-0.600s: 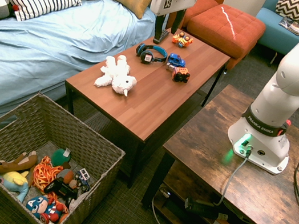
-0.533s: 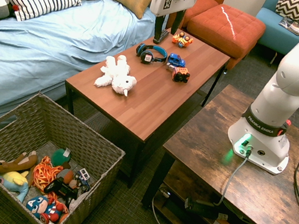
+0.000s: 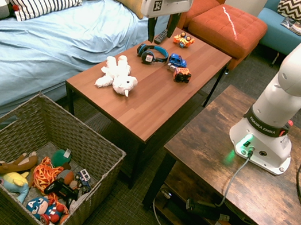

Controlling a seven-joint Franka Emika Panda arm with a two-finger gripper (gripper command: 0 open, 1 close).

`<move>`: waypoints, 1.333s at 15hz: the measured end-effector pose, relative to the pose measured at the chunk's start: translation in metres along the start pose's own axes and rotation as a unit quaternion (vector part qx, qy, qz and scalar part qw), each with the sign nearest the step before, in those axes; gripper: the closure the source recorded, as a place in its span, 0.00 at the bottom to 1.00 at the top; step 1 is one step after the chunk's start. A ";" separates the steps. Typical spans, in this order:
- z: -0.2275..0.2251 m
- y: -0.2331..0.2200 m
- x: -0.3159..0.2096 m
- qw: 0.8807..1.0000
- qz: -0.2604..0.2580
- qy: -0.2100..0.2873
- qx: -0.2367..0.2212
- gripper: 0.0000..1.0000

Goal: Put the stuffed toy in the basket

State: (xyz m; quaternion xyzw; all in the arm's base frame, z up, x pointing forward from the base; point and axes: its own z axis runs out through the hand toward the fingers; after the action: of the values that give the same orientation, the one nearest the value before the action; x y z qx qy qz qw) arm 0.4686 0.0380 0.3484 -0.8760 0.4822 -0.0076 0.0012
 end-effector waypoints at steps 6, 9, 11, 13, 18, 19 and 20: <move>0.065 -0.062 0.009 0.999 0.033 -0.017 -0.020 0.00; 0.101 -0.085 0.013 0.998 0.041 -0.021 -0.034 0.00; 0.126 -0.096 0.021 0.998 0.045 -0.023 -0.046 0.00; 0.152 -0.103 0.025 0.997 0.046 -0.025 -0.060 0.00; 0.201 -0.118 0.038 0.995 0.057 -0.029 -0.079 0.00; 0.208 -0.120 0.040 0.994 0.060 -0.030 -0.081 0.00; 0.216 -0.121 0.042 0.994 0.062 -0.032 -0.084 0.00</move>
State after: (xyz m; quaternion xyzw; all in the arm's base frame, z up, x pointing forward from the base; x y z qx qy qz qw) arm 0.5965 0.0663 0.1342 -0.8413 0.5342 0.0610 -0.0566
